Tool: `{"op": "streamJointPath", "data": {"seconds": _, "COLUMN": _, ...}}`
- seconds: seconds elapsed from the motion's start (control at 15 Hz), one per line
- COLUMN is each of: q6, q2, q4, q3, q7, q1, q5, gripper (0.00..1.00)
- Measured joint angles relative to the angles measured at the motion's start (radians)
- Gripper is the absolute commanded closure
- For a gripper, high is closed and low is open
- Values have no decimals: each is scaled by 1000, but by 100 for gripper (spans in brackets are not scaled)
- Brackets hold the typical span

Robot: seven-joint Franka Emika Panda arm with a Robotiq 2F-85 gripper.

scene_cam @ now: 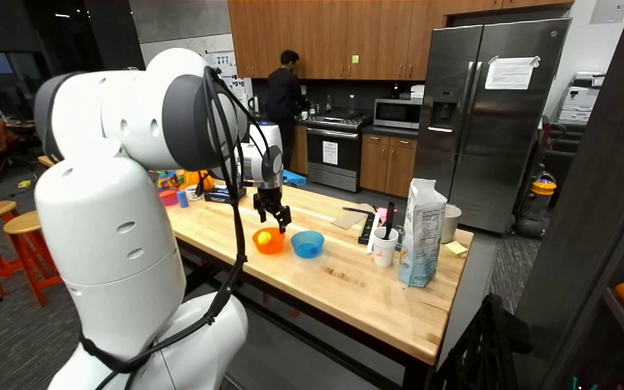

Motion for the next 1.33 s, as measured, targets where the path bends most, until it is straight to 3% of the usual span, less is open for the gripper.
{"op": "streamJointPath", "data": {"seconds": 0.53, "q6": 13, "q2": 1, "q4": -49, "q3": -106, "q7": 0, "q1": 116, "q5": 35, "gripper": 0}}
{"op": "streamJointPath", "data": {"seconds": 0.87, "q6": 19, "q2": 1, "q4": -57, "q3": -113, "q7": 0, "q1": 126, "q5": 35, "gripper": 0}}
{"op": "streamJointPath", "data": {"seconds": 1.0, "q6": 22, "q2": 2, "q4": -68, "q3": 1, "q7": 10, "q1": 17, "q5": 60, "gripper": 0}}
{"op": "streamJointPath", "data": {"seconds": 1.33, "q6": 114, "q2": 17, "q4": -106, "q3": 402, "q7": 31, "q1": -333, "q5": 265, "gripper": 0}}
